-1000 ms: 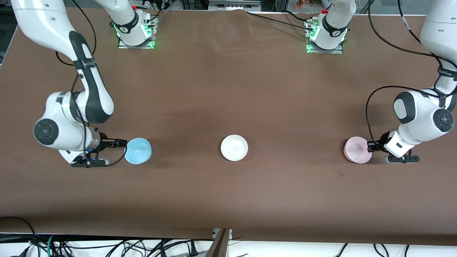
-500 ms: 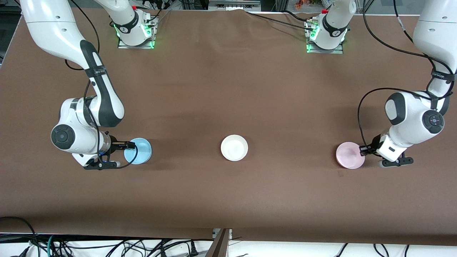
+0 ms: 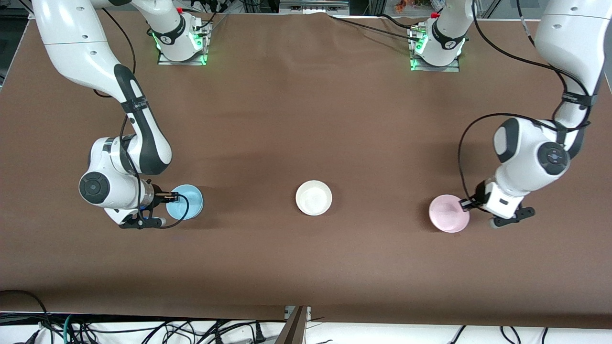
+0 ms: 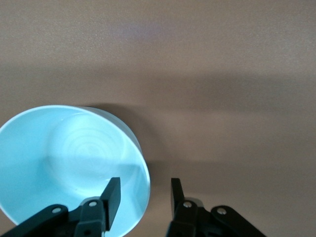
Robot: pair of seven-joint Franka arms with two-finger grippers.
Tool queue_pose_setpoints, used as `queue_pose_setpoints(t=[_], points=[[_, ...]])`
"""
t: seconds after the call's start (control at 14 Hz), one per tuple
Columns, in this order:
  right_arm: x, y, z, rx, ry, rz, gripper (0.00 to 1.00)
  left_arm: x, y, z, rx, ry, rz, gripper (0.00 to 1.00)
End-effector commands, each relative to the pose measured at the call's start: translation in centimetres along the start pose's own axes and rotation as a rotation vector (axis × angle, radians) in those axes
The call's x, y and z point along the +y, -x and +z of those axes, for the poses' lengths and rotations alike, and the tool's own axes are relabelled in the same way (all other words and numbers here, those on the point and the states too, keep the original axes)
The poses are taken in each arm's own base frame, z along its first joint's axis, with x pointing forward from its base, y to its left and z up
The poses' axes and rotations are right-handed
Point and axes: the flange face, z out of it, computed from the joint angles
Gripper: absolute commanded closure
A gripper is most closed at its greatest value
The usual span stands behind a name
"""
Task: Stack pink and blue bowls on white bowl
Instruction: 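Close the left gripper on the pink rim while the right gripper nears blue, then carry the pink bowl over the white bowl with the left gripper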
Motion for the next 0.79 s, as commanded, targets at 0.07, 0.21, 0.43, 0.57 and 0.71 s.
queue_pose_setpoints(t=[0.07,0.21,0.43,0.57,0.71], points=[[-0.1,-0.4,-0.2,0.009,-0.008,-0.006,0.56,6.7,3.5,-2.0,0.009,0.006,-0.118,1.0],[-0.1,-0.3,0.0,0.006,-0.008,-0.003,0.59,10.1,5.5,-2.4,0.004,0.025,-0.161,1.0],[-0.1,-0.3,0.0,0.002,-0.022,0.007,0.71,15.1,8.8,-2.8,-0.002,0.043,-0.219,1.0],[-0.1,-0.3,0.1,0.001,-0.022,0.007,0.83,17.3,10.2,-3.3,0.0,0.056,-0.257,1.0],[-0.1,-0.3,0.3,-0.001,-0.022,0.007,0.94,20.3,12.0,-3.6,-0.003,0.074,-0.31,1.0]])
